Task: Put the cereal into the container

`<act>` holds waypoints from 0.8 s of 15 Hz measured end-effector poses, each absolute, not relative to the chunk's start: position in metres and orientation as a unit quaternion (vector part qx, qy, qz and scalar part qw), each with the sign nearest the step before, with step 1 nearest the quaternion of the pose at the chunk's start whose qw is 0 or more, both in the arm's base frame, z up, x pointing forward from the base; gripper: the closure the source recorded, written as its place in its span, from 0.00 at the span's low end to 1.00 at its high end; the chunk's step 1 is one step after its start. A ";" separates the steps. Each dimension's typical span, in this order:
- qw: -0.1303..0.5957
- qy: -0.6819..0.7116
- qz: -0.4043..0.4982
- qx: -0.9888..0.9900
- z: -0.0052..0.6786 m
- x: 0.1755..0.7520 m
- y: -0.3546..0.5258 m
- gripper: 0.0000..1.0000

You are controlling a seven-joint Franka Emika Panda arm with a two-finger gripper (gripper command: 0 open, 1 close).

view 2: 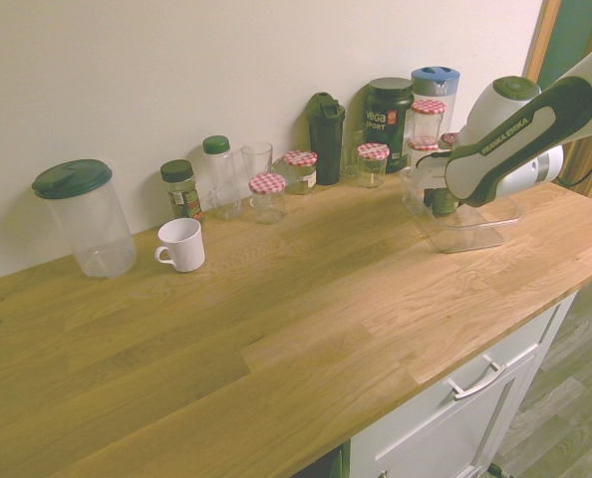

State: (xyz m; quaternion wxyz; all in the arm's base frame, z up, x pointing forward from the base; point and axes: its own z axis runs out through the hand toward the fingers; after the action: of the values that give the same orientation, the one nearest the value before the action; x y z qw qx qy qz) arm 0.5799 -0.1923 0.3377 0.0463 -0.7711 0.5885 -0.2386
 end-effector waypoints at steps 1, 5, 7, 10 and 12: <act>0.044 0.593 -0.228 -0.771 0.345 0.578 -0.192 0.00; 0.042 0.598 -0.210 -0.772 0.357 0.577 -0.186 0.00; 0.044 0.602 -0.205 -0.770 0.355 0.576 -0.186 0.00; 0.054 0.614 -0.195 -0.763 0.361 0.569 -0.191 0.00; 0.060 0.621 -0.191 -0.758 0.377 0.558 -0.194 0.00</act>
State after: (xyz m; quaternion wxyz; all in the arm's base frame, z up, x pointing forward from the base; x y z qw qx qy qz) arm 0.5578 -0.1937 0.3772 0.0599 -0.7580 0.6208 -0.1909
